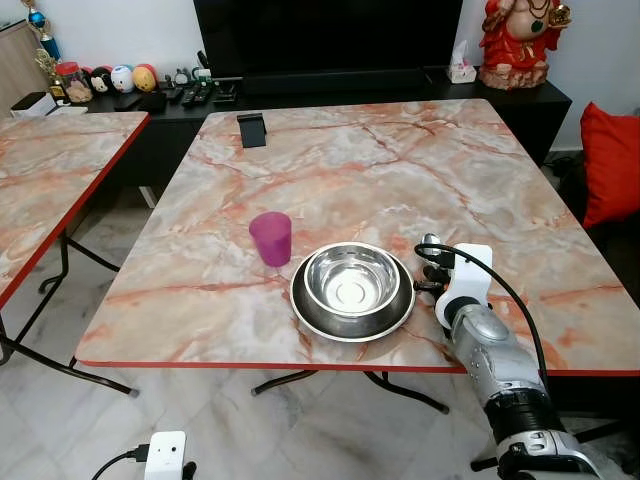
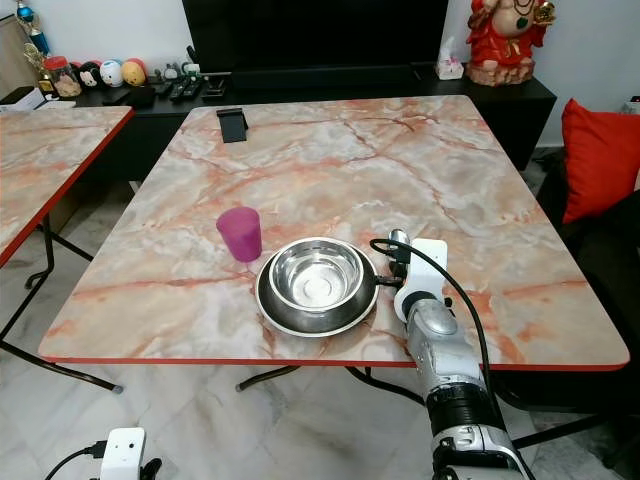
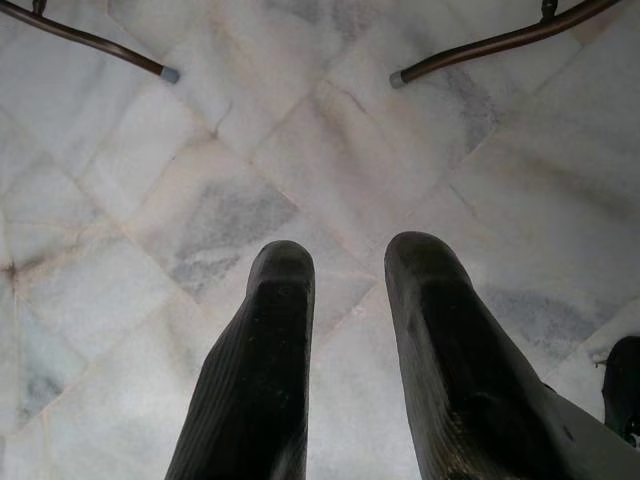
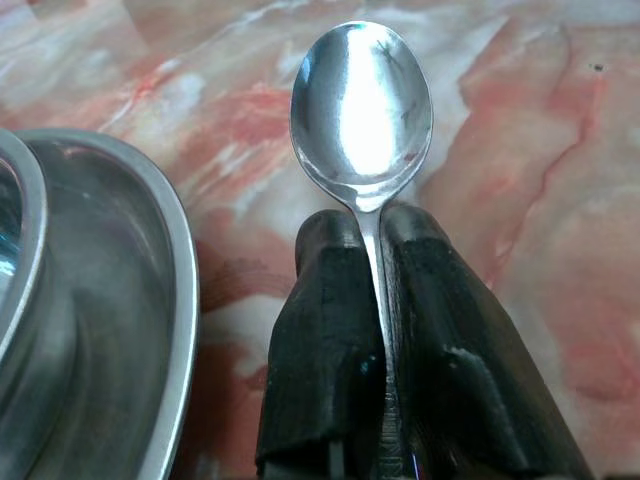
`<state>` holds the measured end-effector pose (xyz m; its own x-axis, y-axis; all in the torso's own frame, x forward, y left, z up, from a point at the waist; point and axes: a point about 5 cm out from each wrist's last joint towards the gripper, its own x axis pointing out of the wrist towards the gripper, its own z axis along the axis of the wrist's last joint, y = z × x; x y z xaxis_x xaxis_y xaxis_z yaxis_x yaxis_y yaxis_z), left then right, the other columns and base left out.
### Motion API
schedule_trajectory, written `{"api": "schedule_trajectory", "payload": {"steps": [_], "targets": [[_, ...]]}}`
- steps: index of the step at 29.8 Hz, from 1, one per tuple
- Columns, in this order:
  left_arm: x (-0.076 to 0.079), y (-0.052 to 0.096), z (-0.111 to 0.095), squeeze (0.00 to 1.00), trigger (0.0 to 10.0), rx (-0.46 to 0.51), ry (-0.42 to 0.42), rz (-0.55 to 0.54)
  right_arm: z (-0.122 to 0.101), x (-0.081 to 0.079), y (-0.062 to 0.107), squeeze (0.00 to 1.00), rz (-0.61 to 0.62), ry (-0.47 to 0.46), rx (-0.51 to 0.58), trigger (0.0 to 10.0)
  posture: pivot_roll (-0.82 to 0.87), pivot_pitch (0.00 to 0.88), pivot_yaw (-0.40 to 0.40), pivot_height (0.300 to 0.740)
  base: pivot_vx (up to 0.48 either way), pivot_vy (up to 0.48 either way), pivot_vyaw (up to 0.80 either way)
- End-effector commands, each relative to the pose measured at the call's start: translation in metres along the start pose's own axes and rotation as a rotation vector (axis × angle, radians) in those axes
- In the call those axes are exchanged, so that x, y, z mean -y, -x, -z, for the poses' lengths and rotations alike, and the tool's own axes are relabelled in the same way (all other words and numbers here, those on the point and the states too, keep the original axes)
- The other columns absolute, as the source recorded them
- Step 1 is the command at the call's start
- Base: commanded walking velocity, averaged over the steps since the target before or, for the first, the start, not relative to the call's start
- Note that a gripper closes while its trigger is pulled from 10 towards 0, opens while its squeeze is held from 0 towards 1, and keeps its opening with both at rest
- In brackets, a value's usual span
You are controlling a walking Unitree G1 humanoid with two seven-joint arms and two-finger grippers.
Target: Setting the table
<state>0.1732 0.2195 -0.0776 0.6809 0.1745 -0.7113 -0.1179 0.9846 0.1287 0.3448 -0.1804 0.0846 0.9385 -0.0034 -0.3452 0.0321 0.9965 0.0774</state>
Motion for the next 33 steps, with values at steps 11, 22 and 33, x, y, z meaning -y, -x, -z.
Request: {"api": "schedule_trajectory", "payload": {"steps": [11, 22, 33], "targets": [[-0.0072, -0.0003, -0.0012, 0.00, 10.0, -0.001, -0.006, -0.020, -0.0012, -0.0055, -0.0029, 0.00, -0.018, 0.034, 0.025, 10.0, -0.08, 0.000, 0.076, 0.740, 0.000, 0.000, 0.00], [-0.0077, -0.0004, -0.0013, 0.00, 10.0, -0.001, -0.007, -0.022, 0.0001, -0.0070, -0.0039, 0.00, -0.022, 0.037, 0.029, 10.0, -0.08, 0.000, 0.076, 0.740, 0.000, 0.000, 0.00], [-0.0082, -0.0004, -0.0013, 0.00, 10.0, -0.002, -0.008, -0.023, 0.0029, -0.0085, -0.0045, 0.38, -0.026, 0.042, 0.020, 10.0, -0.08, 0.000, 0.076, 0.740, 0.000, 0.000, 0.00]]}}
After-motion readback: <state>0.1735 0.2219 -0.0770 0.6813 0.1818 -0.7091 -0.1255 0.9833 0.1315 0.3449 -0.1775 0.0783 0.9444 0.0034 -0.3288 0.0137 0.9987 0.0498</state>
